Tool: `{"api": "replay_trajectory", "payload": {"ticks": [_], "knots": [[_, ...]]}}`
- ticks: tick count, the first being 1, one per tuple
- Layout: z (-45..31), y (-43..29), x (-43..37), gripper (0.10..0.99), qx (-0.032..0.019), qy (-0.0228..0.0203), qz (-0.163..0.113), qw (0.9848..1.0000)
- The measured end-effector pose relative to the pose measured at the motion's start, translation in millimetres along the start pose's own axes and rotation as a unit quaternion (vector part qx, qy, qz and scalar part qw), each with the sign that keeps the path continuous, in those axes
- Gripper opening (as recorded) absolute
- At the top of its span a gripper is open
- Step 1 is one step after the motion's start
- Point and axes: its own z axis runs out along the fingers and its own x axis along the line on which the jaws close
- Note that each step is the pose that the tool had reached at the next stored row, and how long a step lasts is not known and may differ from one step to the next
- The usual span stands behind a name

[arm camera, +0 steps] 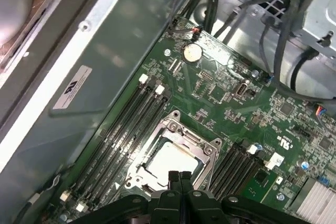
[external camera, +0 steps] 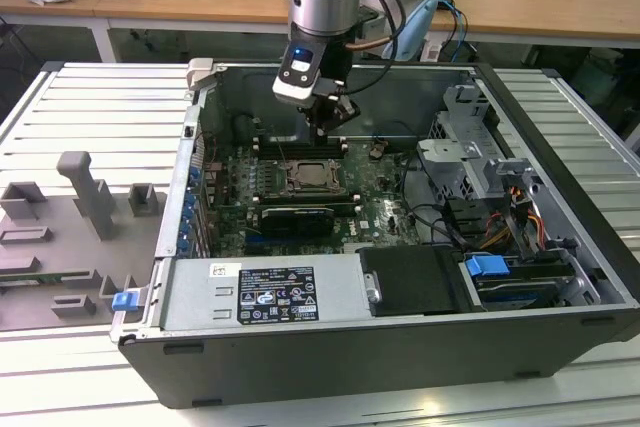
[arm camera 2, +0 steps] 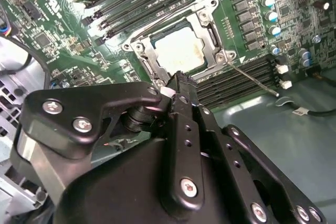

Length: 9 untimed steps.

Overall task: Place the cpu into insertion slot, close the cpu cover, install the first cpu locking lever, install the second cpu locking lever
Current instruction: 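Install the first cpu locking lever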

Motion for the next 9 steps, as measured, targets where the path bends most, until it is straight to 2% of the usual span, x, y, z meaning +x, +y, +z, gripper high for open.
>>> {"api": "replay_trajectory", "payload": {"ticks": [3, 6, 8, 9], "knots": [[0.0, 0.0, 0.0, 0.106, -0.0001, 0.0007, -0.020, 0.9998], [0.0, 0.0, 0.0, 0.106, -0.0003, 0.0015, -0.045, 0.9990], [0.0, 0.0, 0.0, 0.106, -0.0005, 0.0026, -0.078, 0.9970], [0.0, 0.0, 0.0, 0.106, -0.0007, 0.0033, -0.096, 0.9954]]}}
